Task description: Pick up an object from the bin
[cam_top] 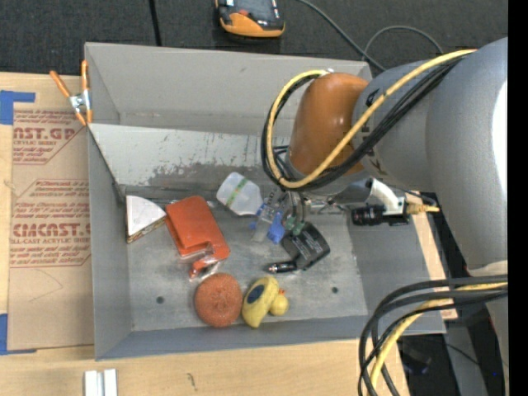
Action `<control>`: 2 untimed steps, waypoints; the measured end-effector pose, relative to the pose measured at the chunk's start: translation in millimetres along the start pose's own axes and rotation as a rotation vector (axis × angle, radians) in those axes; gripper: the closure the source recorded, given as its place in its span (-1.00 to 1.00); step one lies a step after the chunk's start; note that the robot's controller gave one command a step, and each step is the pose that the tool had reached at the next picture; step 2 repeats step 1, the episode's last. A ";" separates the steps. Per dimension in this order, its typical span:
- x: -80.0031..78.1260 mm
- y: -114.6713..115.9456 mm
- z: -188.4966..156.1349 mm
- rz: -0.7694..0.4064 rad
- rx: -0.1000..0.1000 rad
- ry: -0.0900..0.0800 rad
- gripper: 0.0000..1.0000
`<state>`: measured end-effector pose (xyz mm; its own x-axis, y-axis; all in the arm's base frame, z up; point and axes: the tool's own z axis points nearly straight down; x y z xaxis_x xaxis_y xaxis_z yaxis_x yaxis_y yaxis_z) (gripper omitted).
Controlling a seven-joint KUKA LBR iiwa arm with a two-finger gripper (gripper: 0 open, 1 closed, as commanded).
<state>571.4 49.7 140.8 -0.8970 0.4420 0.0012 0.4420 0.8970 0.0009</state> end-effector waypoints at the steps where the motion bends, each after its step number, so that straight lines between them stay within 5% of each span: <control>1: -0.1 0.1 -3.3 0.000 0.000 0.000 1.00; 2: -0.1 0.1 -3.3 0.000 0.000 0.000 1.00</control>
Offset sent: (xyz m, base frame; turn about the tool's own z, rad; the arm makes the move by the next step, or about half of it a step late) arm 0.0000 0.0001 0.0226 0.0000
